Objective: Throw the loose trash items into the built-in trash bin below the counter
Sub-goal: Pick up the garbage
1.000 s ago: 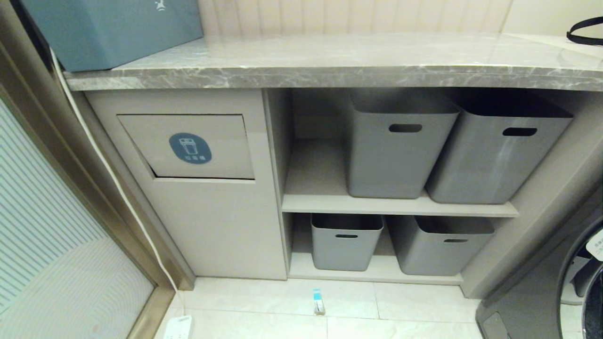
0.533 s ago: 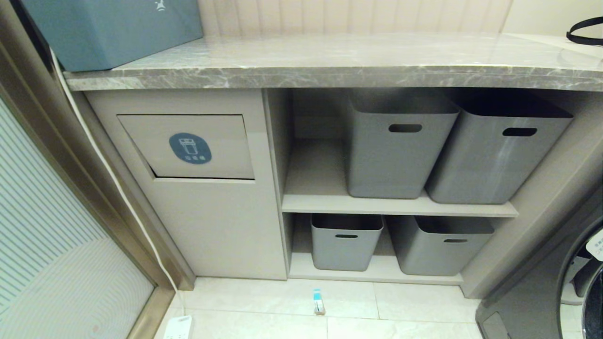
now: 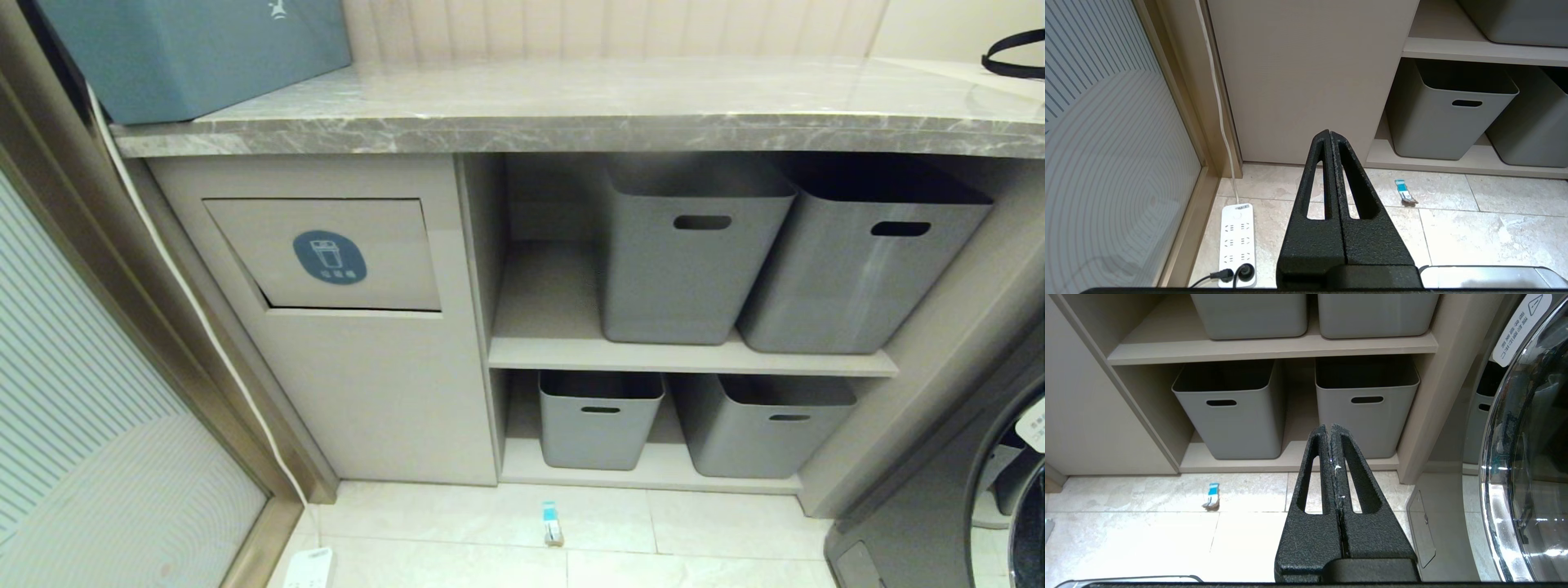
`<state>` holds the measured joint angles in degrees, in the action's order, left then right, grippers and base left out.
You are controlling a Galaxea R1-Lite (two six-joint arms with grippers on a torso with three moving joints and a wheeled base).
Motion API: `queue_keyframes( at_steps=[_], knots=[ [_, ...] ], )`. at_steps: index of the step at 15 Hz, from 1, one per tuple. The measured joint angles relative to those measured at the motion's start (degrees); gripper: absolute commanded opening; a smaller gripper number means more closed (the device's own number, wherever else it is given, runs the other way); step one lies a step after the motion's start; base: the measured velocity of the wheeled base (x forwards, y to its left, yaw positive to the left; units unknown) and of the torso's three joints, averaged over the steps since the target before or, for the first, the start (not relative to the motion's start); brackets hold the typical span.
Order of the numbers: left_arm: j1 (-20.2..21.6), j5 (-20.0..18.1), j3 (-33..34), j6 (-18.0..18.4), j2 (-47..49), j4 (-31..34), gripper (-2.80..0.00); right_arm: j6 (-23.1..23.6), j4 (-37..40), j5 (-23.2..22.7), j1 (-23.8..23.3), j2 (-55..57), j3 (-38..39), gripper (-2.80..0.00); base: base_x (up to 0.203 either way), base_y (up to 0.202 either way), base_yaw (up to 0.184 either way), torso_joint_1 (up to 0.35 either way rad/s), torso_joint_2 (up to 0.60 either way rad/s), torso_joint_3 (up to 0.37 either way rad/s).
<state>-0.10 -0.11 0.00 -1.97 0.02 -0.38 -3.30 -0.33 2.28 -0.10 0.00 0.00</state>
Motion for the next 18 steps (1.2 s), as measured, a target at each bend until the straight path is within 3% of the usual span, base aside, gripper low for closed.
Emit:
queue_keyframes(
  at_steps=[18],
  knots=[
    [0.0, 0.1, 0.0, 0.2, 0.0, 0.1, -2.8, 0.0, 0.0, 0.0, 0.0, 0.0, 0.0, -2.8, 0.0, 0.0, 0.0, 0.0, 0.0, 0.0]
  ],
)
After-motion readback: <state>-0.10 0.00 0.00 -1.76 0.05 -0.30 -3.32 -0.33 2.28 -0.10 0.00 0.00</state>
